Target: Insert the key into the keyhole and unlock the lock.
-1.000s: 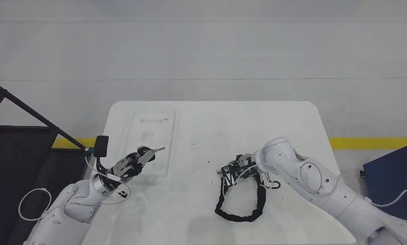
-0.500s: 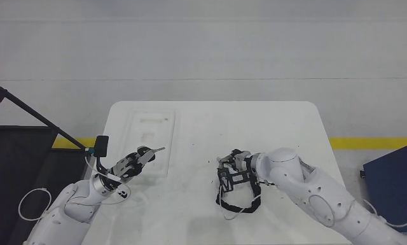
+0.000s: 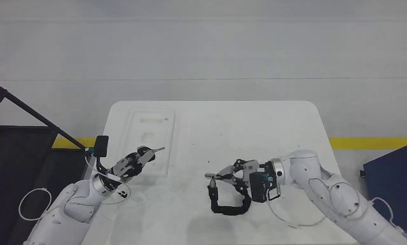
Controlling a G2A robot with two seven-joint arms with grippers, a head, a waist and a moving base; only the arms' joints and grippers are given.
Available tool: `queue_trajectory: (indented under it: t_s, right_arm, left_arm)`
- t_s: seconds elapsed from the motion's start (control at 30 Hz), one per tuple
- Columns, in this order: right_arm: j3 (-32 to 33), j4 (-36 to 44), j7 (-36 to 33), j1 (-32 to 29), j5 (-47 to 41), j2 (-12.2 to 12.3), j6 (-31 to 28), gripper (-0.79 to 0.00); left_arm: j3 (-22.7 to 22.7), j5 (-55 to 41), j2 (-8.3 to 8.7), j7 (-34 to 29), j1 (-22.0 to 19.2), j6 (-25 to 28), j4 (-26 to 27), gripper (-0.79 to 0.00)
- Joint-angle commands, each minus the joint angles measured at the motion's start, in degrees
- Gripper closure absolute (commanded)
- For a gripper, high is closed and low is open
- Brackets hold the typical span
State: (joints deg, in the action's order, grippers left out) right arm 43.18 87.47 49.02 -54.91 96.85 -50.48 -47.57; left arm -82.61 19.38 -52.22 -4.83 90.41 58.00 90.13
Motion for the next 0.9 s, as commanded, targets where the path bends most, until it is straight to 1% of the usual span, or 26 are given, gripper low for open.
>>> queue_trajectory:
  t_s: [0.0, 0.17, 0.3, 0.37, 0.47, 0.53, 0.87]
  right_arm:
    - [-1.69, -3.91, 6.96, 1.47, -4.38, -1.04, -0.74, 0.0]
    - [-8.51, -8.58, 10.78, 4.92, -14.64, -4.36, 3.07, 0.0]
    - [-13.6, -12.67, 12.67, 7.62, -19.11, -6.82, 4.96, 0.0]
    - [-15.75, -14.11, 13.27, 8.41, -23.03, -8.05, 5.56, 0.0]
    - [-18.54, -15.84, 13.58, 9.56, -25.8, -9.42, 5.86, 0.0]
    - [-19.83, -17.85, 12.79, 10.62, -25.24, -9.92, 5.08, 0.0]
    - [-19.83, -17.85, 12.79, 10.62, -25.24, -9.92, 5.08, 0.0]
  left_arm:
    - [0.0, 0.0, 0.0, 0.0, 0.0, 0.0, 0.0, 0.0]
    - [0.0, 0.0, 0.0, 0.0, 0.0, 0.0, 0.0, 0.0]
    - [0.0, 0.0, 0.0, 0.0, 0.0, 0.0, 0.0, 0.0]
    - [0.0, 0.0, 0.0, 0.0, 0.0, 0.0, 0.0, 0.0]
    - [0.0, 0.0, 0.0, 0.0, 0.0, 0.0, 0.0, 0.0]
    - [0.0, 0.0, 0.0, 0.0, 0.0, 0.0, 0.0, 0.0]
    - [0.0, 0.0, 0.0, 0.0, 0.0, 0.0, 0.0, 0.0]
